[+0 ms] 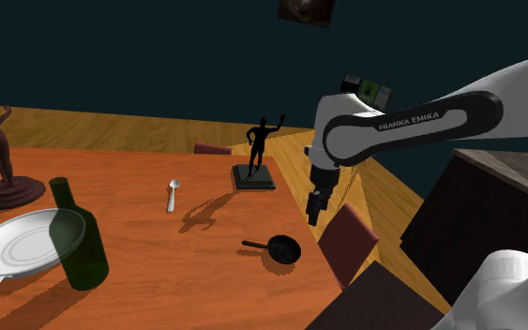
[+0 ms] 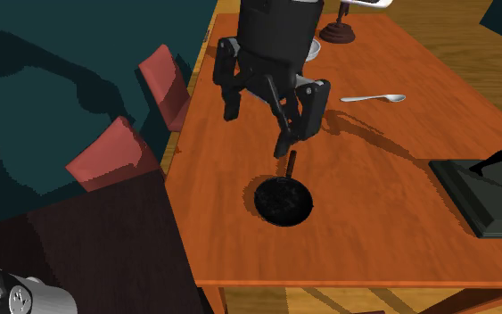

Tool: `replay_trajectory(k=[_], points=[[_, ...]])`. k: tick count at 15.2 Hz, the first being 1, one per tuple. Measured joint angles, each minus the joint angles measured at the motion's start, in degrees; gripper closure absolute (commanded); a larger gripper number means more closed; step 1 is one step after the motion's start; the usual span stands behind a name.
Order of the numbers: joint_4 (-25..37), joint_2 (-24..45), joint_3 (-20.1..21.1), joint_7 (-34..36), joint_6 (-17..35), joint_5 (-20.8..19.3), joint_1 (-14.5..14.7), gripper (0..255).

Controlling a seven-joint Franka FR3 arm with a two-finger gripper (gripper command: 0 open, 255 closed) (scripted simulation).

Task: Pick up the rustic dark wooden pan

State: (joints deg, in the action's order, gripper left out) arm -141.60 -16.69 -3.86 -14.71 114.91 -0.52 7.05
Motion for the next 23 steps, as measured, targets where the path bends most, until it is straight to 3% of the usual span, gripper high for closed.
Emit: replay_trajectory(k=[9,16,23], points=[[6.02,20.04,1.75,-9.01,15.79,-4.58,2.56,0],[12.70,34.22,3.23,-12.73,24.78,-10.37,4.82,0],[13.98,40.20,2.89,-12.45,29.68,-12.08,5.23,0]])
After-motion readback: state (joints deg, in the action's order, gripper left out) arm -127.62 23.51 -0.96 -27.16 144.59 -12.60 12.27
